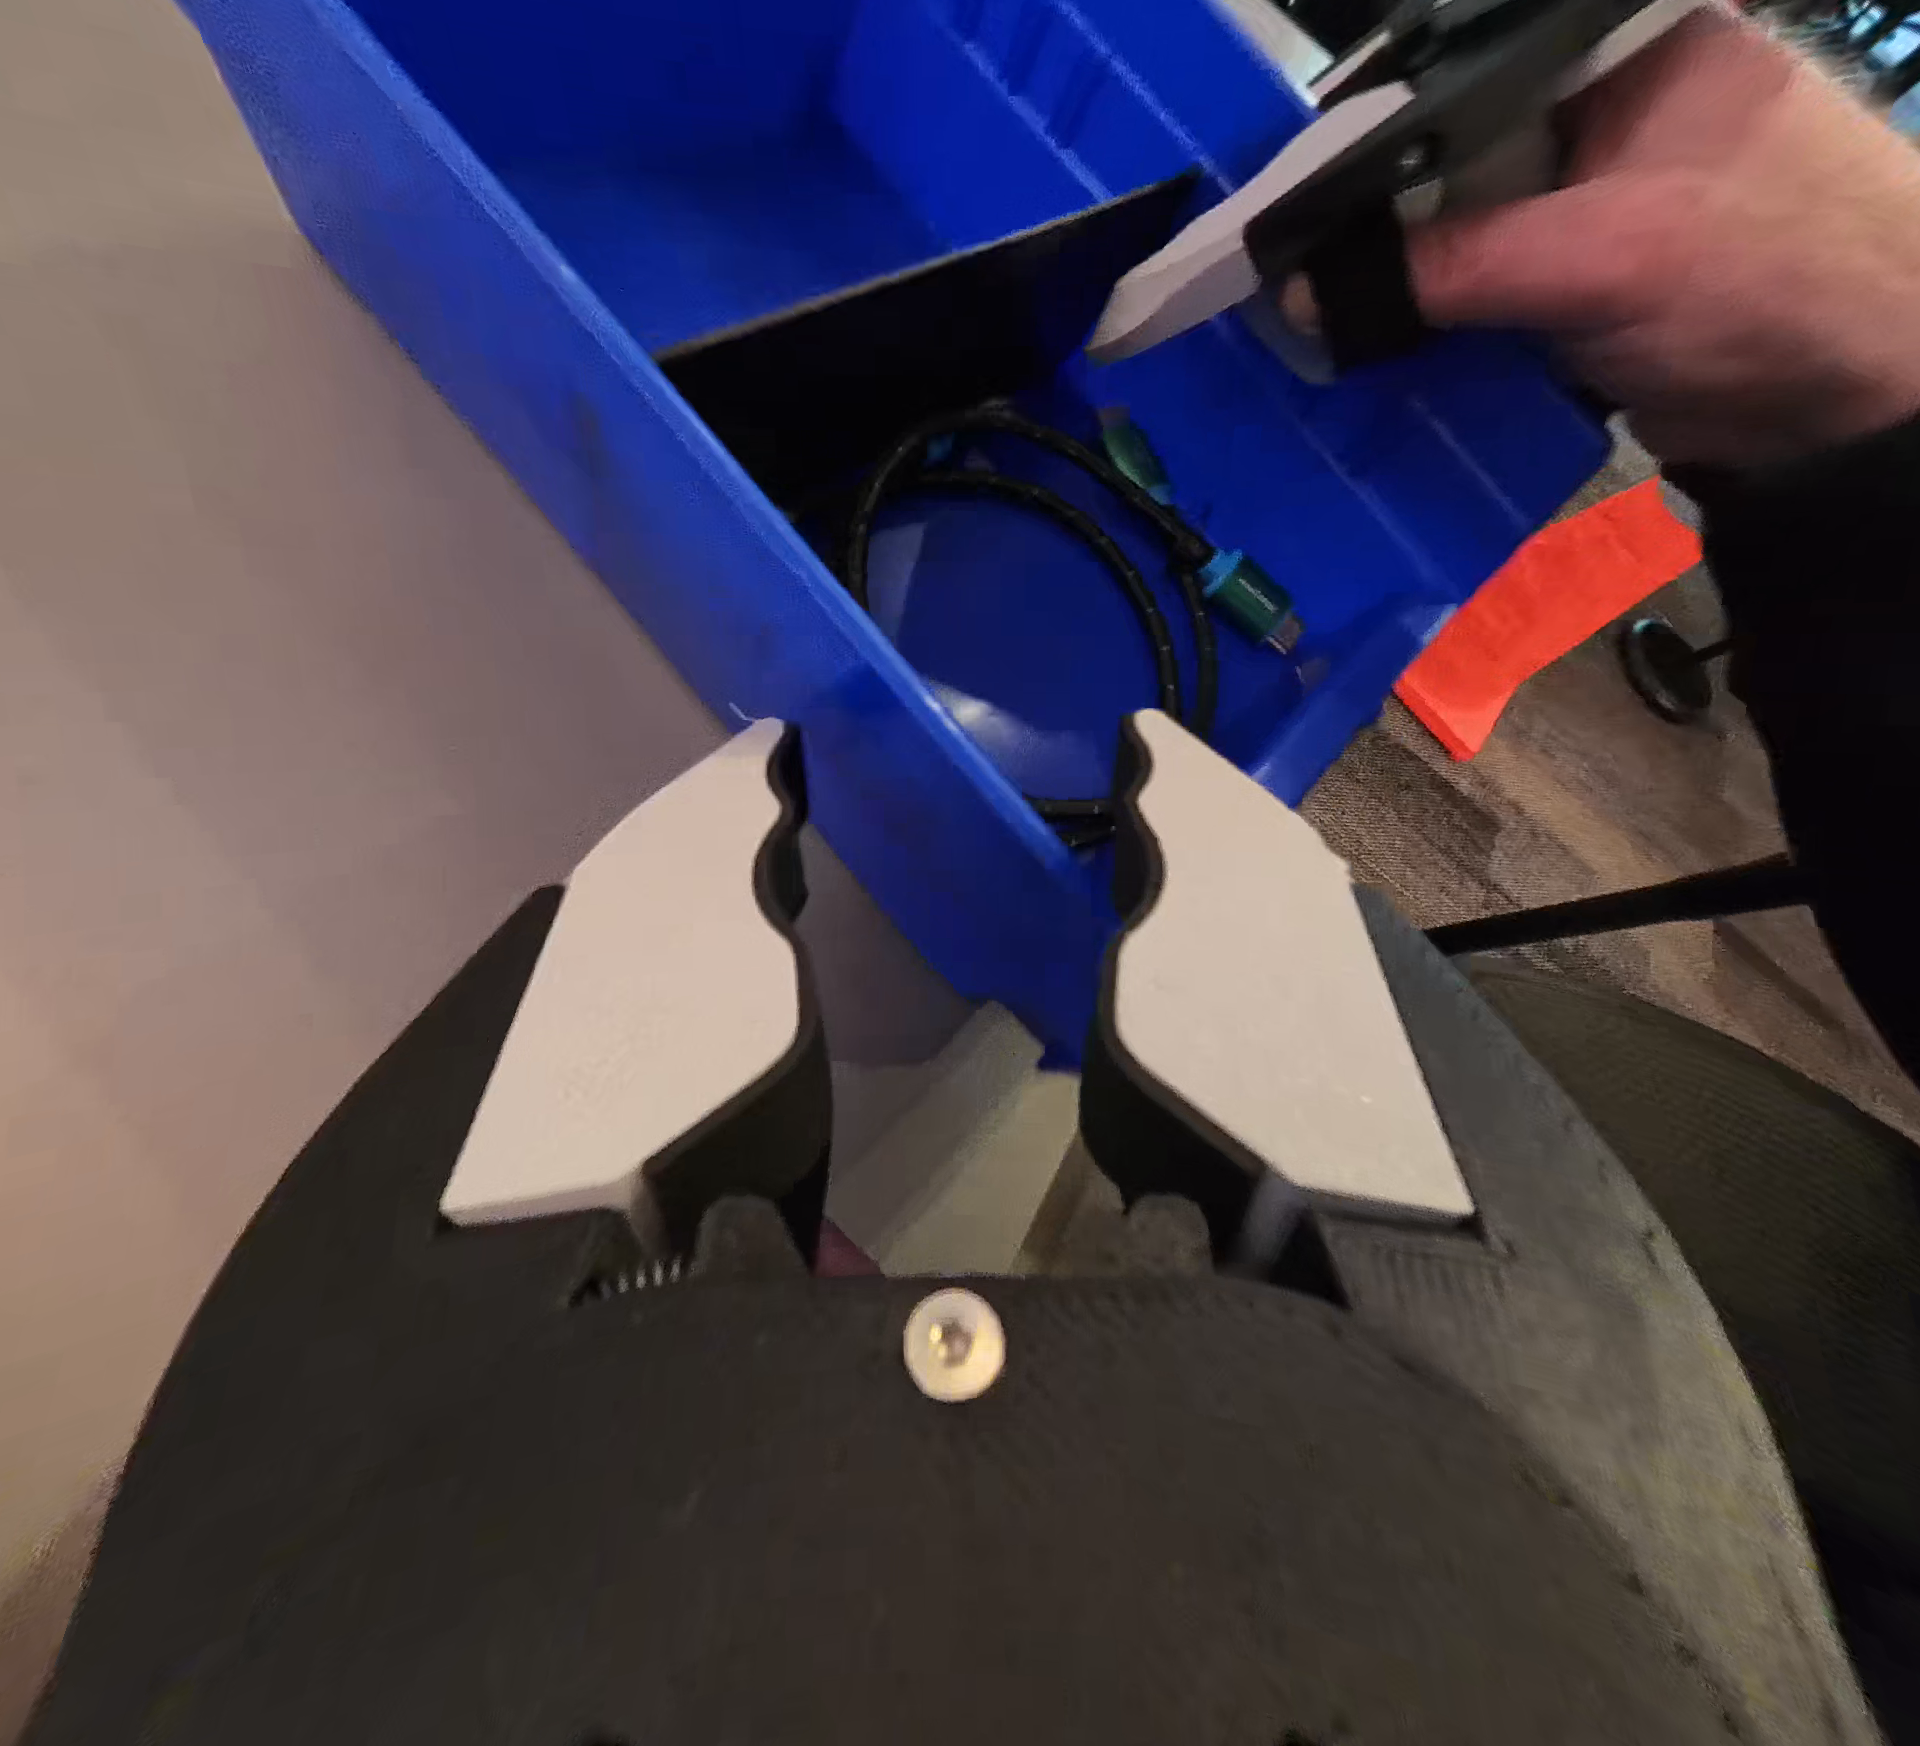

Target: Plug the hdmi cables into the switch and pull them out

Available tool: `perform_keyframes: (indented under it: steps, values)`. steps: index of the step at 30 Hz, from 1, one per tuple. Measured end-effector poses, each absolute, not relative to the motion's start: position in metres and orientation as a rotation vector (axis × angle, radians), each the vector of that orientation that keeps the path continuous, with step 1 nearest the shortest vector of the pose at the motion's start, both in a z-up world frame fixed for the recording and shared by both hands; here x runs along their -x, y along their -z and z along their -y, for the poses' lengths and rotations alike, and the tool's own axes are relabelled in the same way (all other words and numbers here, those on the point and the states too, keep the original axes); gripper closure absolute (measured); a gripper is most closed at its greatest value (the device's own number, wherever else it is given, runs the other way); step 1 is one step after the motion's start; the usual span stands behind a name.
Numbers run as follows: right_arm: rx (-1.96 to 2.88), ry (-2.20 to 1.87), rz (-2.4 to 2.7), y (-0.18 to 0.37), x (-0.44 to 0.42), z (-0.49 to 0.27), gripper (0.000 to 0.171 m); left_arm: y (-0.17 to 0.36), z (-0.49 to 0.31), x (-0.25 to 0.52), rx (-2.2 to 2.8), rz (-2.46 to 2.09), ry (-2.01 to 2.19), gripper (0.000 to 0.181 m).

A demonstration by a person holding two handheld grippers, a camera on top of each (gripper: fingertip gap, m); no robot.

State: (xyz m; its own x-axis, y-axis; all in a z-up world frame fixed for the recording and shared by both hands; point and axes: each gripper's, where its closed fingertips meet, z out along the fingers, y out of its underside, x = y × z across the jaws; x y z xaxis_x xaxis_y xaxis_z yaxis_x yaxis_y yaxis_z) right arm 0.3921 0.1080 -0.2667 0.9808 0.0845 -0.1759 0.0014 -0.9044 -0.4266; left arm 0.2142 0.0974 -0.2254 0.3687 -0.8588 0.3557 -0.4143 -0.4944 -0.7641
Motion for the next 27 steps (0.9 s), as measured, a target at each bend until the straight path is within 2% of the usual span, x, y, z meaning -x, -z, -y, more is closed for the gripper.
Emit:
perform_keyframes:
  steps: [1, 5, 9, 13, 17, 21, 22, 26, 27]
  values:
    - [2.689, -0.268, 0.053, 0.266, -0.395, -0.111, 0.132, 0.218, -0.096, -0.208, 2.054, -1.108, 1.016, 0.125]
    - [2.686, -0.272, 0.036, 0.265, -0.408, -0.118, 0.143, 0.175, -0.105, -0.161, 1.933, -1.125, 0.867, 0.126]
    - [2.691, -0.276, 0.04, 0.265, -0.417, -0.123, 0.149, 0.151, -0.152, -0.063, 1.949, -1.007, 0.556, 0.124]
    - [2.705, -0.264, 0.051, 0.264, -0.425, -0.126, 0.153, 0.167, -0.209, 0.075, 2.021, -0.918, -0.049, 0.121]
    - [2.717, -0.24, 0.075, 0.263, -0.431, -0.129, 0.156, 0.195, -0.224, 0.16, 2.165, -0.81, -0.264, 0.118]
    - [2.716, -0.184, 0.13, 0.261, -0.436, -0.131, 0.156, 0.23, -0.224, 0.181, 2.301, -0.772, -0.204, 0.134]
    - [2.712, -0.147, 0.164, 0.26, -0.438, -0.132, 0.154, 0.232, -0.226, 0.184, 2.291, -0.778, -0.228, 0.135]
    - [2.676, -0.022, 0.202, 0.255, -0.449, -0.137, 0.149, 0.235, -0.241, 0.206, 2.294, -0.654, -0.214, 0.162]
    - [2.666, 0.003, 0.21, 0.253, -0.451, -0.138, 0.149, 0.234, -0.243, 0.21, 2.291, -0.641, -0.185, 0.164]
